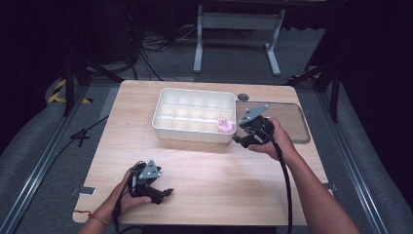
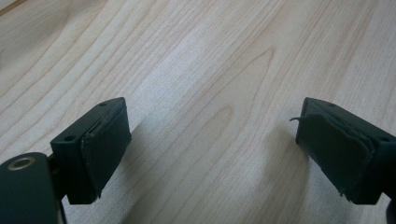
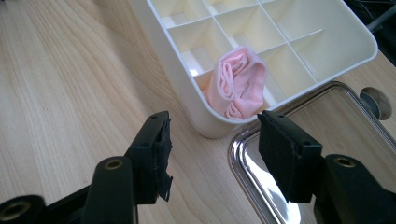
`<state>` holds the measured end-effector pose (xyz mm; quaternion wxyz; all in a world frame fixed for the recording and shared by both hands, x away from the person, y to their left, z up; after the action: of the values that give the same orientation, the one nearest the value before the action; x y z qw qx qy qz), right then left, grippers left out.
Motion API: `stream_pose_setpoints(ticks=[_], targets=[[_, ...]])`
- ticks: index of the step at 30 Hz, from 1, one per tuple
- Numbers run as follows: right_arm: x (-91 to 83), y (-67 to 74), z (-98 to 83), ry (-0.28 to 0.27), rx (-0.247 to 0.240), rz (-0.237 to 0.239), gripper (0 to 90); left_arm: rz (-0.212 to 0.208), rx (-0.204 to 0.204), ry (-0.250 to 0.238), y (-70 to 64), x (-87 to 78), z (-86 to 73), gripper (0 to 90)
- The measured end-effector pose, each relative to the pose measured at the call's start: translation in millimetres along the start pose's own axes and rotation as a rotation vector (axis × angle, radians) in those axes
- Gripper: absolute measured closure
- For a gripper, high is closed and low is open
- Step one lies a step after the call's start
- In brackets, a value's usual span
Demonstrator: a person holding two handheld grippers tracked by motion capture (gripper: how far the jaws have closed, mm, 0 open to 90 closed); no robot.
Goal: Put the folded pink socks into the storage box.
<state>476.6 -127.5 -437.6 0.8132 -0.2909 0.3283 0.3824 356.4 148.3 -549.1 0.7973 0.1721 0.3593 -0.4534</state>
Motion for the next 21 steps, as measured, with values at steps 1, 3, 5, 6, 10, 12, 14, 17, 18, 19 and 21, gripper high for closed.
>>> stream_pose_setpoints(ticks=[1, 3, 5, 6, 10, 12, 14, 17, 18, 19, 21], targets=[[-1.3, 0.5, -1.1, 0.001, -0.004, -0.001, 44.5, -0.001, -0.001, 0.001, -0.1, 0.0, -0.1, 10.0], [-3.3, 1.7, -2.8, -0.002, -0.004, -0.004, 44.4, 0.0, 0.004, 0.001, 0.2, -0.1, 0.0, 10.0], [-5.1, 3.7, -6.0, 0.002, -0.013, -0.009, 44.3, 0.0, -0.003, -0.002, -0.2, 0.2, 0.1, 10.0], [-5.1, 3.7, -6.0, 0.002, -0.013, -0.009, 44.3, 0.0, -0.003, -0.002, -0.2, 0.2, 0.1, 10.0], [-8.1, 5.8, -10.9, 0.001, -0.019, -0.013, 44.1, 0.0, -0.001, 0.0, -0.1, 0.1, 0.0, 10.0], [-9.8, 6.9, -14.0, -0.001, -0.017, -0.017, 44.0, 0.0, 0.0, 0.0, 0.0, 0.0, 0.0, 10.0], [-11.2, 8.7, -18.8, 0.0, -0.025, -0.02, 43.9, 0.0, 0.002, 0.001, 0.1, 0.0, 0.0, 10.0], [-11.6, 10.6, -25.6, 0.01, -0.023, -0.021, 43.9, 0.0, -0.002, -0.001, -0.1, 0.1, 0.1, 10.0], [-11.4, 10.9, -27.2, 0.009, -0.023, -0.024, 43.9, 0.0, -0.001, 0.0, -0.1, 0.1, 0.0, 10.0], [-11.4, 10.9, -27.2, 0.009, -0.023, -0.024, 43.9, 0.0, -0.001, 0.0, -0.1, 0.1, 0.0, 10.0], [-13.2, 11.2, -33.3, 0.012, -0.019, -0.03, 43.9, 0.0, 0.0, 0.0, 0.0, 0.1, 0.0, 10.0]])
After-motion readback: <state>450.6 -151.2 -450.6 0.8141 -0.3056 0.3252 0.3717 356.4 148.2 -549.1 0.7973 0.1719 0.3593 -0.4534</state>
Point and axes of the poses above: each handheld gripper's, and its own axes: x roughly forward along the jaws, z roughly out of its top, y roughly to its left, the point moved 9 cm from there along x, roughly forward along the jaws, and after that the axes turned 3 degrees about -z, right-handed, at the moved point
